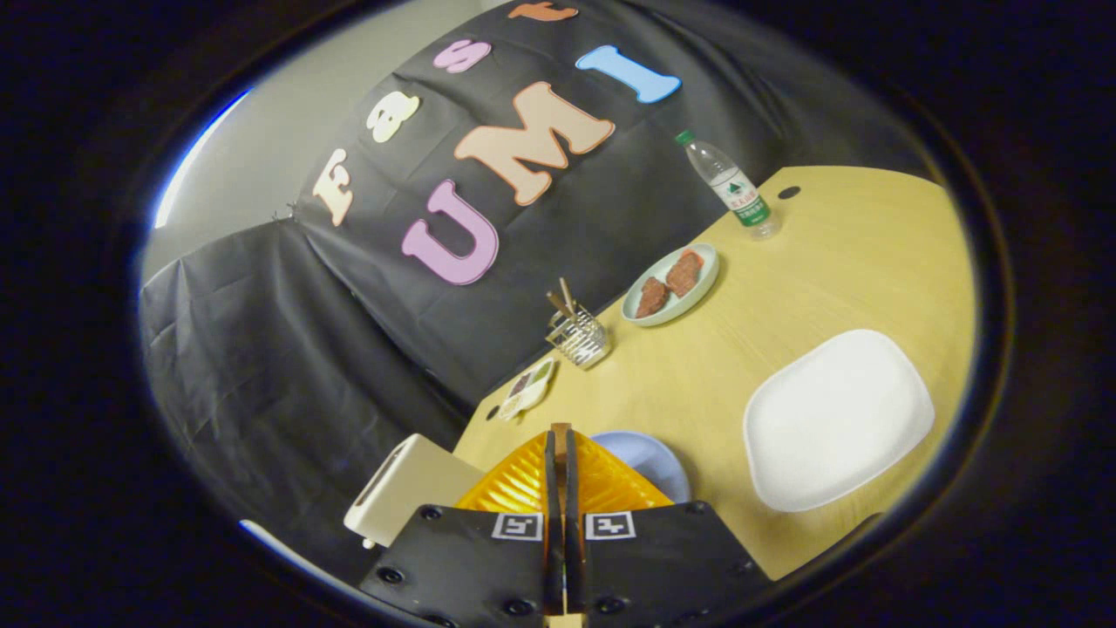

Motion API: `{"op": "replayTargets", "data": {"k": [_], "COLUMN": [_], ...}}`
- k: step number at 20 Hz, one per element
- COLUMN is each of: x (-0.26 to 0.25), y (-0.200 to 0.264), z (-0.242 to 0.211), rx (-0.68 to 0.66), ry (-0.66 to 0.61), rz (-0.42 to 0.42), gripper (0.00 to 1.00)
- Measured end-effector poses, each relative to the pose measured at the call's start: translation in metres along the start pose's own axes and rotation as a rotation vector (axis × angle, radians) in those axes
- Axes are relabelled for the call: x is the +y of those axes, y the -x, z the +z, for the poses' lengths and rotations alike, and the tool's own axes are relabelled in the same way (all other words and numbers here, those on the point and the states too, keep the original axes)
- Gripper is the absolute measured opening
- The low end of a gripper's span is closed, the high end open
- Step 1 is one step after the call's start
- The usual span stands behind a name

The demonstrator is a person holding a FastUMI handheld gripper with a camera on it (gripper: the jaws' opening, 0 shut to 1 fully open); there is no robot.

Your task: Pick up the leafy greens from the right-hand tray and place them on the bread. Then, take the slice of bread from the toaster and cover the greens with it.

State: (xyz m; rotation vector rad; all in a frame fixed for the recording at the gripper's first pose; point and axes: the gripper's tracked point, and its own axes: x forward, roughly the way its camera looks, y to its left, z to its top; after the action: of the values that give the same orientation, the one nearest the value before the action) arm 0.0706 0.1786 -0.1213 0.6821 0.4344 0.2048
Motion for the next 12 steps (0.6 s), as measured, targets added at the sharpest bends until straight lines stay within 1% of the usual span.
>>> {"op": "replayTargets", "data": {"k": [3,5,8,11,12], "x": [-0.016,-0.027,-0.046,-0.056,-0.055], "y": [-0.004,-0.007,-0.011,-0.012,-0.012], "z": [-0.015,-0.016,-0.027,-0.039,-0.039], "rx": [0.026,0.021,0.052,0.081,0.083], "ry": [0.044,0.090,0.181,0.282,0.308], "rz": [-0.047,-0.091,-0.159,-0.202,-0.204], "gripper": [0.04,0.04,0.04,0.03,0.03]}}
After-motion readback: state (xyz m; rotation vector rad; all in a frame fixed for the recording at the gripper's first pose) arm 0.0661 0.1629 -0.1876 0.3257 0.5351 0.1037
